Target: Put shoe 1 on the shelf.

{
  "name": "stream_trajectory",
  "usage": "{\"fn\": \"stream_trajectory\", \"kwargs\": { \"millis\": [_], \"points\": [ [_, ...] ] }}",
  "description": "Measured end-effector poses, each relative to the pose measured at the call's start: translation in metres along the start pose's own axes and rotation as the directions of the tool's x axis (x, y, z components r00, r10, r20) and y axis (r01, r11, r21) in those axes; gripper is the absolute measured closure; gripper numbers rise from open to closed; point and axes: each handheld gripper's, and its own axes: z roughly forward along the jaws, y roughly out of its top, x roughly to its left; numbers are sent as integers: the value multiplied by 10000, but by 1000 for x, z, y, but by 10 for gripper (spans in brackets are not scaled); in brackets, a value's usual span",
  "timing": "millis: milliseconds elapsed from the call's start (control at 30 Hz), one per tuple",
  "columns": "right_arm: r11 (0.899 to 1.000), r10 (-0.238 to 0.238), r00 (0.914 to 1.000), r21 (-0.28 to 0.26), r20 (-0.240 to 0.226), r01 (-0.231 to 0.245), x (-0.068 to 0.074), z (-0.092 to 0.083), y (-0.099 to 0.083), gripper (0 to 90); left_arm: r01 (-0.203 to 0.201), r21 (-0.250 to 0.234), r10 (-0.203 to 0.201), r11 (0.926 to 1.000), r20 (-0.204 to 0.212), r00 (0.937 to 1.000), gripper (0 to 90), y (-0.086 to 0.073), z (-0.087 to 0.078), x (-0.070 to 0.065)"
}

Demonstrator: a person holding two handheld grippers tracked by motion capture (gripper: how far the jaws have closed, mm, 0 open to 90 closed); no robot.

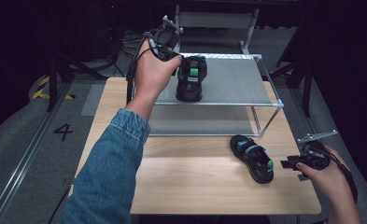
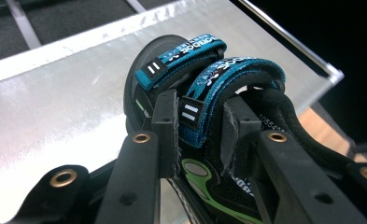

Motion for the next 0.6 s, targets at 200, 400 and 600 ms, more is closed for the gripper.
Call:
{"fn": "stream_trajectory", "kwargs": {
  "millis": [200,400,600],
  "points": [
    [10000,65,10000,-46,35,-65,-2,-1,-3,586,377,-34,-378,9993,-454,9983,706,6,17,13],
    [9998,190,9998,-12,35,-190,-5,-2,-8,586,677,-87,-681,9977,-720,9951,706,10,32,23],
    [9999,165,9999,-1,30,-165,-7,-1,-9,585,690,-153,-699,9975,-723,9949,706,11,47,28]
  ]
}}
